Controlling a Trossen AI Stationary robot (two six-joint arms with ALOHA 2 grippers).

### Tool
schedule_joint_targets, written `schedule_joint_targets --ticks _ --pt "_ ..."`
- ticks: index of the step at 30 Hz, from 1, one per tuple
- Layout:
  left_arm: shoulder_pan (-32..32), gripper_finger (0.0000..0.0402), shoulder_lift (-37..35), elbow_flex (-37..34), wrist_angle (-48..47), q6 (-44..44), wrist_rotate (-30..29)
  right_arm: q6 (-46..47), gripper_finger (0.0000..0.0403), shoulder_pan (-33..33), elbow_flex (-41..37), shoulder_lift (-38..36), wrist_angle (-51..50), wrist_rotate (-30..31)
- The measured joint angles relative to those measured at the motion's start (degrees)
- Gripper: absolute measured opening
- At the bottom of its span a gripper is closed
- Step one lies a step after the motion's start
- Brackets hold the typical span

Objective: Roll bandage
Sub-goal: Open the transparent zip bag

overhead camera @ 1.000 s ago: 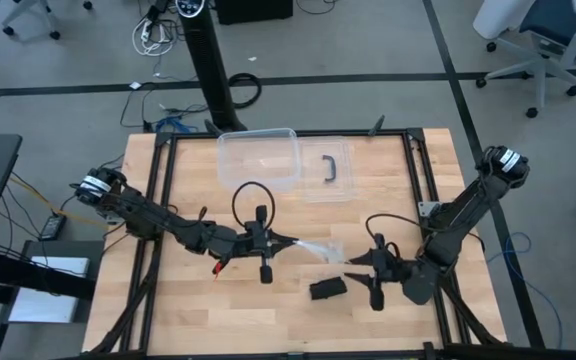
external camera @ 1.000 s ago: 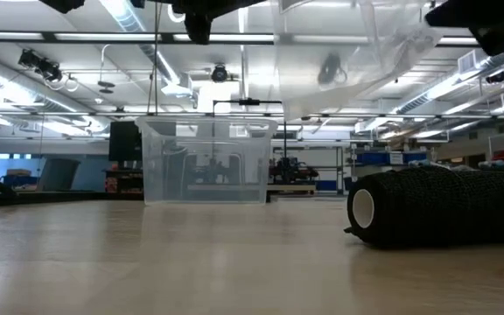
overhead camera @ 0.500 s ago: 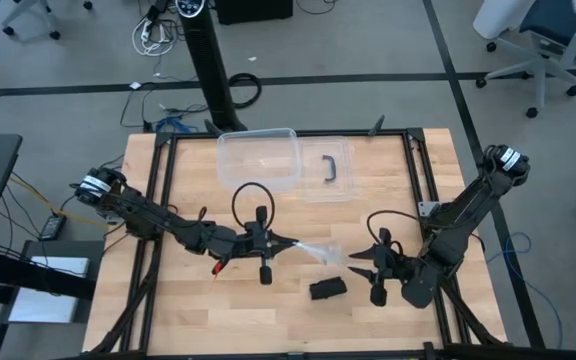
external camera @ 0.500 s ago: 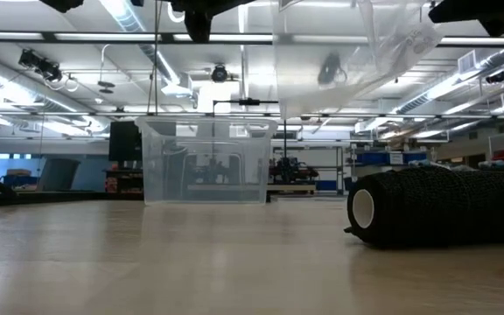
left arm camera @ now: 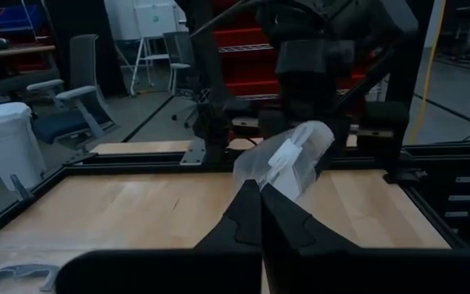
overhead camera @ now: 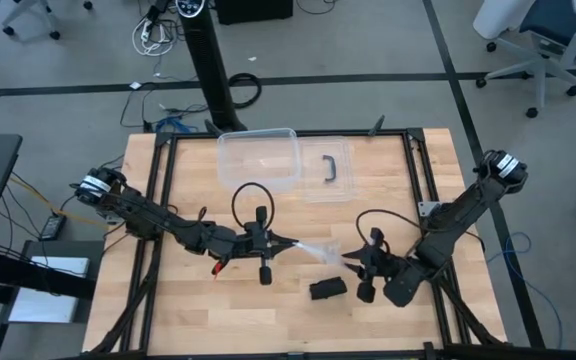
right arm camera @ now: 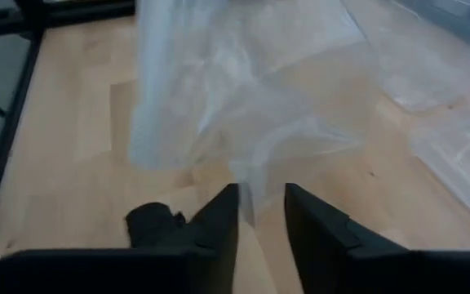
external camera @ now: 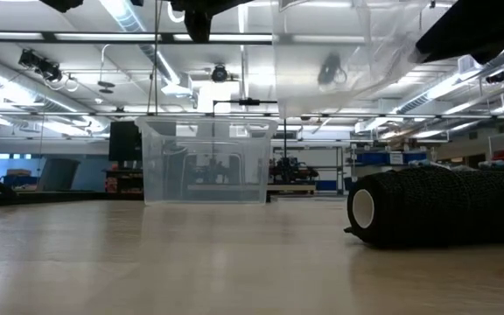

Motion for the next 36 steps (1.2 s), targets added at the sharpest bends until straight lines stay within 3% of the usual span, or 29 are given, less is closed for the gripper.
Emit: schedule_joint_targets --ticks 3,5,14,19,22,27,32,36 --pt "-0.02 0.0000 0.00 0.00 0.01 0.03 0.00 -0.33 0.0029 -0.19 0.00 0.58 -0.07 0.00" --pt "-0.02 0.0000 0.00 0.00 0.09 0.54 0.00 -0.50 0.0010 -0.17 0.00 0.54 -0.04 0.06" --pt "-1.10 0.0000 -0.78 0.00 3.06 4.17 0.04 7.71 0.0002 0.18 0.05 3.71 -6.16 -1.49" --pt "-1.26 0.0000 -1.84 0.00 2.14 4.46 0.03 9.30 0.0003 0.18 0.09 5.62 -4.62 -2.54" --pt "-1.27 0.0000 -2.10 0.03 0.89 3.93 -0.15 7.55 0.0020 0.70 -0.09 5.05 -4.06 -4.10" --pt "-1.13 0.0000 -2.08 0.07 -2.61 2.14 -1.86 5.88 0.0083 2.77 0.97 1.27 -3.62 -2.98" --pt "-1.16 0.0000 -2.08 0.07 -3.08 2.06 -2.08 0.45 0.0147 4.99 3.08 -0.60 -3.20 3.49" --pt "-1.20 0.0000 -2.08 0.05 -3.00 2.05 -2.08 -1.82 0.0174 5.86 3.82 -0.57 -3.35 8.42"
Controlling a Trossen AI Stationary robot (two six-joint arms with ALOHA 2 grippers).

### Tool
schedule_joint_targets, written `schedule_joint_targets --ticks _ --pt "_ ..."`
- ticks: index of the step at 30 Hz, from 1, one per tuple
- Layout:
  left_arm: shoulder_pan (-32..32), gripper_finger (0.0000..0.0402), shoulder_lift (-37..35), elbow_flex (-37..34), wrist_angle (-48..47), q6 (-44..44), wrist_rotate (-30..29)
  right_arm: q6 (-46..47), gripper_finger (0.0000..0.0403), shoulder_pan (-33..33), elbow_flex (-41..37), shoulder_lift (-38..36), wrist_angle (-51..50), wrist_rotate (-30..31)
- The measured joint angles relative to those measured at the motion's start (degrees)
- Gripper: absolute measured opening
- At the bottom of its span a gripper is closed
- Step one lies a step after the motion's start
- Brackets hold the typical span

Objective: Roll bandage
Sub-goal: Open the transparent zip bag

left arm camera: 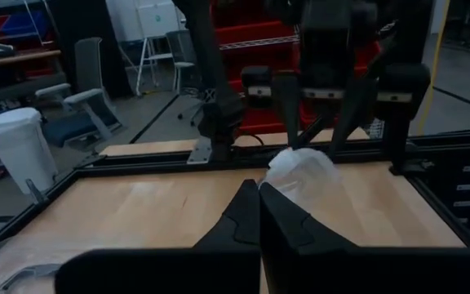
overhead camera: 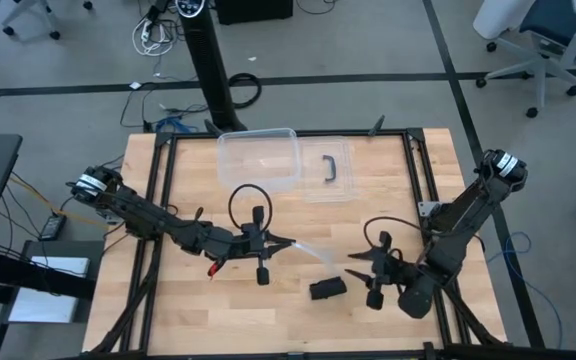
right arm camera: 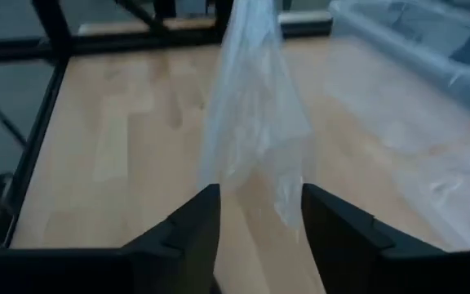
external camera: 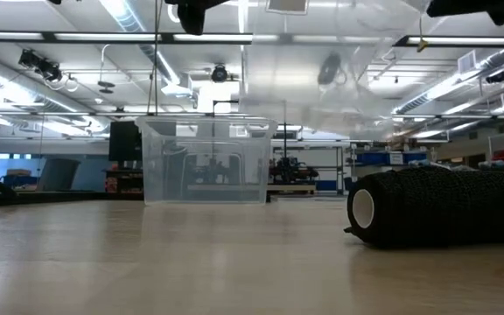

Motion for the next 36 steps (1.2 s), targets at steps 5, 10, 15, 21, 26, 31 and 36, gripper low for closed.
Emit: schedule_joint_targets --ticks 5,10,15,21,26,31,36 --pt "0.00 0.0000 0.02 0.01 -0.01 -0.01 0.00 -0.67 0.0177 -0.52 0.01 0.01 0.90 -0.58" --pt "0.00 0.0000 0.02 0.02 -0.04 -0.02 0.02 -5.09 0.0174 -0.34 -0.01 0.07 6.05 -3.82" --pt "0.00 0.0000 0.07 0.00 -0.06 0.05 -0.08 -7.61 0.0173 -0.39 -0.01 0.12 9.15 -4.61" --pt "0.00 0.0000 0.07 0.00 0.11 0.26 -0.34 -7.69 0.0173 -1.22 -0.01 0.12 9.48 -4.23" --pt "0.00 0.0000 0.07 -0.02 1.36 0.78 -0.51 -7.74 0.0162 -2.71 -0.04 0.33 9.43 -4.93" --pt "0.00 0.0000 0.09 -0.02 1.54 0.83 -0.52 -9.08 0.0130 -3.65 -0.08 3.29 11.00 -6.96" --pt "0.00 0.0000 0.09 -0.02 1.46 0.81 -0.53 -9.84 0.0071 -4.49 -0.10 4.78 11.11 -4.55"
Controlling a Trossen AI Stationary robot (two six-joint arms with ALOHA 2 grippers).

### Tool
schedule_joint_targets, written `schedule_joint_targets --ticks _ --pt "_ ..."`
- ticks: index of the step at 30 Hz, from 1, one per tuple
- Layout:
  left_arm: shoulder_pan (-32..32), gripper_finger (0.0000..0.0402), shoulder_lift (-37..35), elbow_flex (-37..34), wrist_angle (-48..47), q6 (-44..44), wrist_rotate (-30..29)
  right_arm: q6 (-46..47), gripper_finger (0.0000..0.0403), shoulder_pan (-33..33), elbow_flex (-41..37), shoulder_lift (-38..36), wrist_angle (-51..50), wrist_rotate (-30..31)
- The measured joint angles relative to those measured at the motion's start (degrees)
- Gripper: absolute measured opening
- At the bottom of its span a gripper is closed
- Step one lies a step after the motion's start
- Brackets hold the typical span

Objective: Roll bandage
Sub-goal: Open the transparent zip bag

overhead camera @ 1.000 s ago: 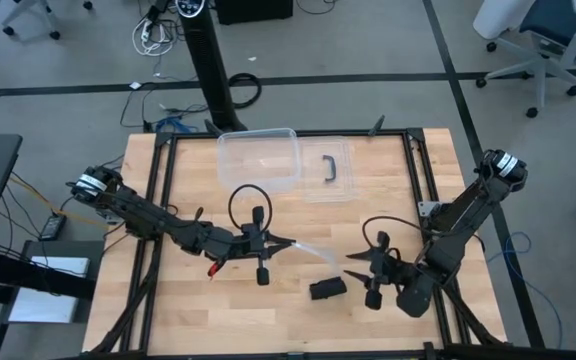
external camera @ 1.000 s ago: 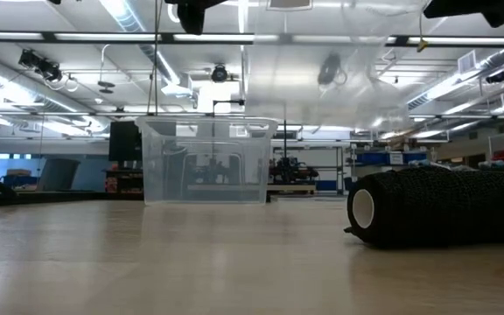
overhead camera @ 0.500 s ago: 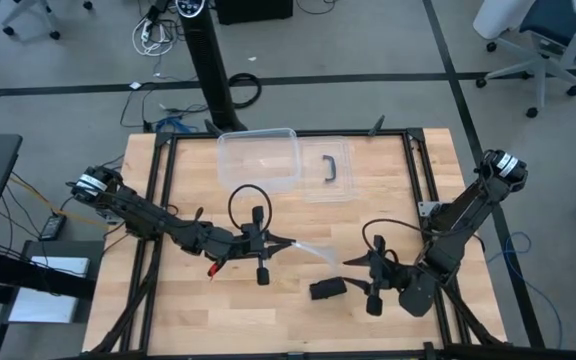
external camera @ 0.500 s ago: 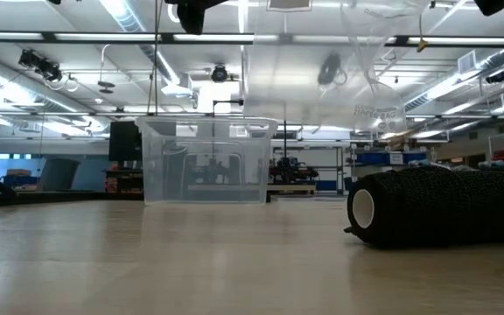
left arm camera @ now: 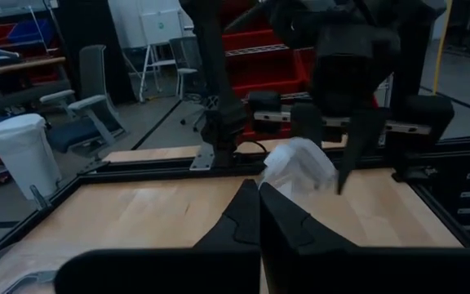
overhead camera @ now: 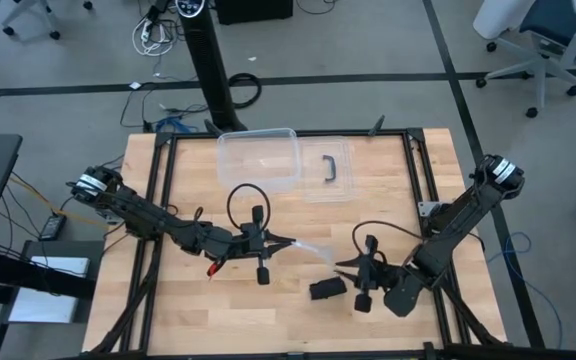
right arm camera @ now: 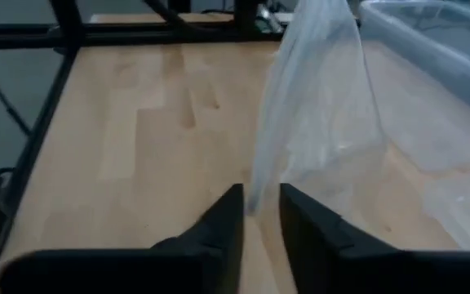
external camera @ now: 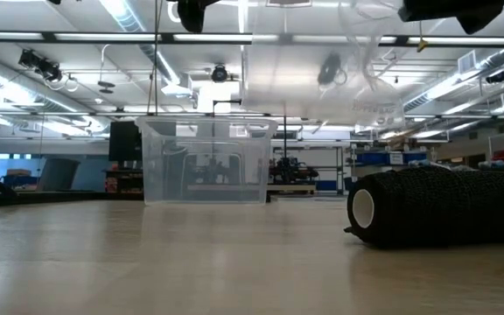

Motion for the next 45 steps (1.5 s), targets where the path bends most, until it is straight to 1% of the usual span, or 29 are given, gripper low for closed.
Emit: schedule_joint_targets --ticks 2,3,4,8,13,17,19,21,25,28,30,33,35,37,39,41,43,45 --pt "-0.22 0.0000 0.00 0.00 -0.23 -0.11 0.00 -1.20 0.0030 -0.05 0.00 -0.12 -0.10 0.80" --pt "-0.25 0.0000 0.00 0.00 -0.54 -0.14 -0.01 -2.09 0.0016 -0.04 0.00 -0.37 -0.19 1.34" --pt "-0.30 0.0000 0.00 0.00 -0.95 -0.16 0.00 -2.94 0.0010 -0.01 0.02 -0.78 -0.09 2.22" --pt "-0.39 0.0000 0.00 0.00 -4.40 -2.25 0.03 -5.14 0.0004 -0.01 2.67 -2.49 -3.30 4.29" --pt "-1.06 0.0000 0.04 -0.02 -10.45 -5.80 0.02 -4.00 0.0002 1.79 9.24 -4.04 -16.29 6.08" --pt "-2.28 0.0000 0.04 -0.02 -12.80 -6.25 0.00 0.72 0.0002 2.42 12.64 -4.26 -25.95 6.51" --pt "-2.91 0.0000 0.09 -0.02 -13.44 -6.15 -0.01 3.20 0.0003 2.46 12.83 -4.37 -28.41 5.03" --pt "-3.35 0.0000 0.11 -0.04 -13.83 -6.06 -0.28 6.41 0.0010 1.95 12.83 -4.31 -31.16 2.17" --pt "-4.12 0.0000 0.09 -0.04 -15.92 -5.97 -1.34 13.78 0.0034 1.64 12.83 -4.31 -36.95 0.86" --pt "-4.15 0.0000 0.09 -0.07 -15.87 -5.98 -2.79 14.21 0.0048 1.77 12.83 -4.31 -37.12 -0.49" --pt "-4.15 0.0000 0.09 -0.07 -15.41 -6.00 -4.35 13.72 0.0047 1.74 12.83 -4.31 -36.79 -1.56" --pt "-4.00 0.0002 0.09 -0.07 -14.80 -7.35 -4.66 12.75 0.0029 1.82 12.83 -4.28 -36.74 -1.55" --pt "-3.76 0.0010 0.09 -0.07 -15.45 -8.43 -2.93 12.53 0.0011 1.90 12.83 -4.28 -36.68 -1.43" --pt "-3.48 0.0023 0.09 -0.07 -16.85 -11.18 -0.78 13.08 0.0004 1.88 12.81 -4.23 -36.71 -1.52" --pt "-3.44 0.0040 0.09 -0.07 -18.76 -14.30 -0.27 14.66 0.0011 0.98 12.09 -3.87 -36.46 -2.19" --pt "-3.42 0.0057 0.24 -0.07 -20.98 -16.61 -0.39 17.27 0.0029 -0.71 9.57 -3.48 -35.85 -3.07" --pt "-3.39 0.0070 1.01 -0.43 -20.60 -17.07 -1.54 18.85 0.0047 -3.42 5.60 -3.19 -33.85 -6.02" --pt "-3.37 0.0078 1.80 -1.63 -18.63 -16.68 -2.42 19.22 0.0059 -7.13 1.03 -3.24 -31.07 -10.35"
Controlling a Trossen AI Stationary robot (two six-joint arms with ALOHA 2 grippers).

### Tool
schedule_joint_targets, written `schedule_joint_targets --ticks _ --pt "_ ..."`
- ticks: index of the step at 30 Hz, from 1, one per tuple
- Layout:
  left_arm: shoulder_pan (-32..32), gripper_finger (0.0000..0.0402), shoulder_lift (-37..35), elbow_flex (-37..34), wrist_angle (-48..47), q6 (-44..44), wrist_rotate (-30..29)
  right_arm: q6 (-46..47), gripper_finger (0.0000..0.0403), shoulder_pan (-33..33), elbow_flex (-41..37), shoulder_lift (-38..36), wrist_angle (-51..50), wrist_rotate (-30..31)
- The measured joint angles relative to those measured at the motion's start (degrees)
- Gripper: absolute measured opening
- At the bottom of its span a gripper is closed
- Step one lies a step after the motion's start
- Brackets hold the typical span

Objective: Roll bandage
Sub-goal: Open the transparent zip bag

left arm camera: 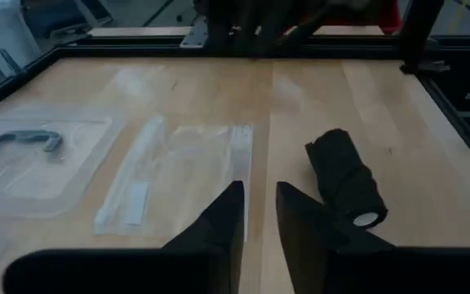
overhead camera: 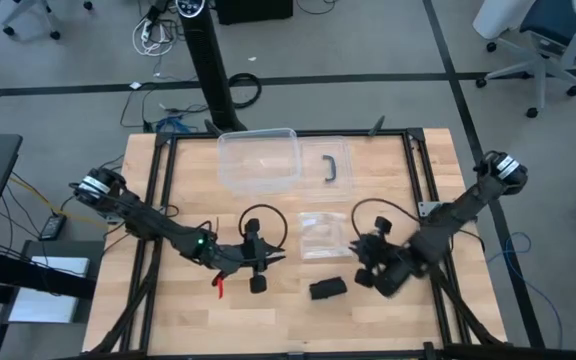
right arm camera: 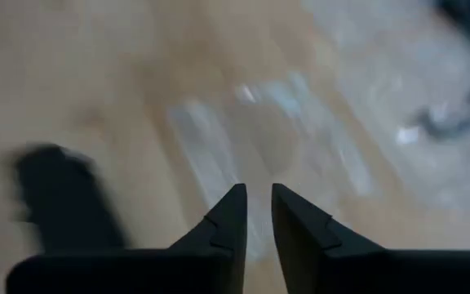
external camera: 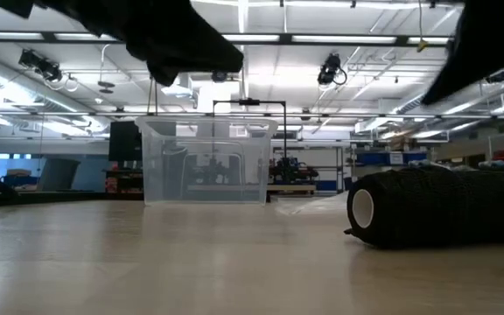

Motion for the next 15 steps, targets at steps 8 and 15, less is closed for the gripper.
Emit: schedule_joint_targets --ticks 8,15 --pt "2.33 0.0091 0.67 -14.44 29.76 1.23 5.35 -18.10 0.0062 -19.11 -11.86 -3.50 21.05 -18.38" --pt "6.00 0.0092 0.65 -21.57 43.72 -1.33 12.98 -37.36 0.0107 -33.77 -9.57 -3.14 23.32 -29.04"
